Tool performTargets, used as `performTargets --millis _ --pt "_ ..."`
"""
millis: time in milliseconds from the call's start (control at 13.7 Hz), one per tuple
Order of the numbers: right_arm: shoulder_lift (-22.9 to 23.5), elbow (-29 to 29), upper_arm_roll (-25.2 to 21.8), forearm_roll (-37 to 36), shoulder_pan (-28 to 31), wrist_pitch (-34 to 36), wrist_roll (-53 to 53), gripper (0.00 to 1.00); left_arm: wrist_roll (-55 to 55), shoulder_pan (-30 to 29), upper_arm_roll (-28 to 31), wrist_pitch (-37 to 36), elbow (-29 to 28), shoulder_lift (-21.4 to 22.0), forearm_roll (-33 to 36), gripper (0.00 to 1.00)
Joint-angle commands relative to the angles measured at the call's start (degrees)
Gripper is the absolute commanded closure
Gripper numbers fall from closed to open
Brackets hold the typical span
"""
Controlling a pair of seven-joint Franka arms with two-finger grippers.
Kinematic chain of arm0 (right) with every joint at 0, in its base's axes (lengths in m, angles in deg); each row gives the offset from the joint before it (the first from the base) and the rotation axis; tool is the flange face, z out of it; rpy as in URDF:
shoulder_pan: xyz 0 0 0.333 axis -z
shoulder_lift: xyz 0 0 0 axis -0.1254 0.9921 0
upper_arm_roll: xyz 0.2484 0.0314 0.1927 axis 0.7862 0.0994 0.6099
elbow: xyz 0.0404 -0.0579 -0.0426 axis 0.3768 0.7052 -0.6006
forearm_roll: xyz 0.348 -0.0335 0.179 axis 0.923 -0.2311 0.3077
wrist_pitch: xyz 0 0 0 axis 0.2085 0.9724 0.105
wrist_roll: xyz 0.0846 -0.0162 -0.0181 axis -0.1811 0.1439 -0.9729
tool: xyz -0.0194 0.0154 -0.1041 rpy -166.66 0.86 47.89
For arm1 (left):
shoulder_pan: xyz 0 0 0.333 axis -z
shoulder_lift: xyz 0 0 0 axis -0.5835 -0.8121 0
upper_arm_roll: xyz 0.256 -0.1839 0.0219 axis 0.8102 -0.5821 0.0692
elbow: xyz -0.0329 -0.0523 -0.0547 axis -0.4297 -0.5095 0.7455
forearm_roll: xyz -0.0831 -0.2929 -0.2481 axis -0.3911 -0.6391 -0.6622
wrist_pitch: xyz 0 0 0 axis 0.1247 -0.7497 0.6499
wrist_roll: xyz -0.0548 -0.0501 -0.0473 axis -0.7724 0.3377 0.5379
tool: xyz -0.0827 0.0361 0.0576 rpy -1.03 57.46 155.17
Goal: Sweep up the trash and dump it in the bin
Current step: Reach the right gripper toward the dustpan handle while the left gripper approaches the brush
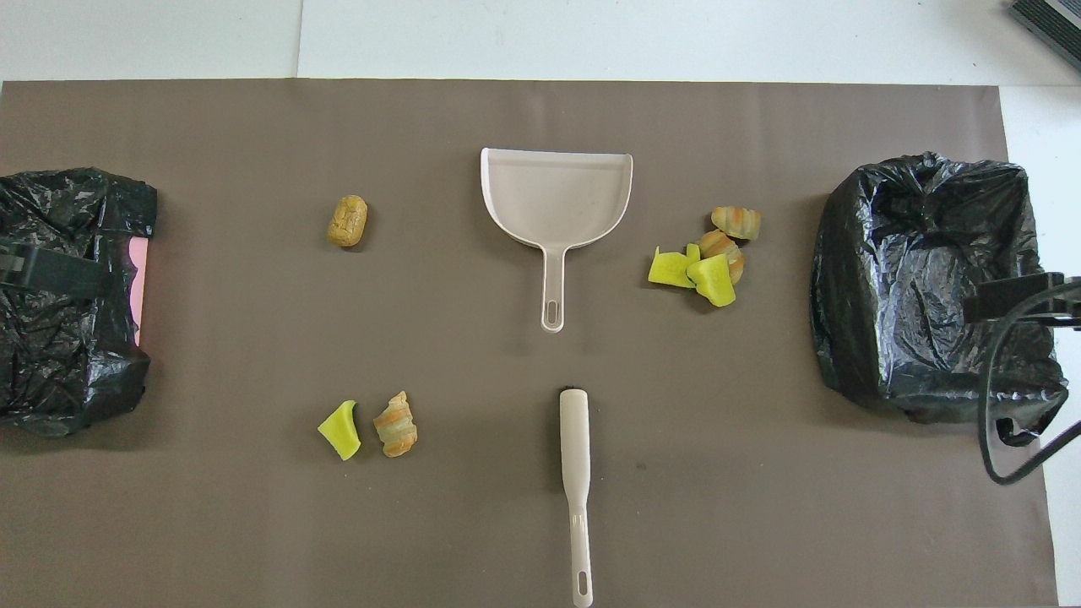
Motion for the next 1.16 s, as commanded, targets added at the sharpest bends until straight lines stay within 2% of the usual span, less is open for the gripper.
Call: performTargets --millis 0,582,874,1092 --pt "-1.3 1.6 0.2 0.8 0.8 -0.9 -1.6 0.00 0.4 0.2 -0.1 -0.1 -0.5 0.8 0.7 0.00" --pt "-1.2 1.3 0.3 1.1 0.6 -0.2 -1.6 0.00 -0.1 0.1 -0.1 -1.1 -0.9 1.3 0.5 0.00" --pt "-1.3 1.3 0.8 0.4 0.1 0.2 -1.7 0.00 0.2 0.4 -0.1 -0.1 -4.1 3.4 0.4 0.00" --pt "-1.8 2.9 0.7 0.7 0.1 -0.3 -1.5 0.00 -0.3 2.2 -0.9 0.9 -9.3 6.2 0.2 0.00"
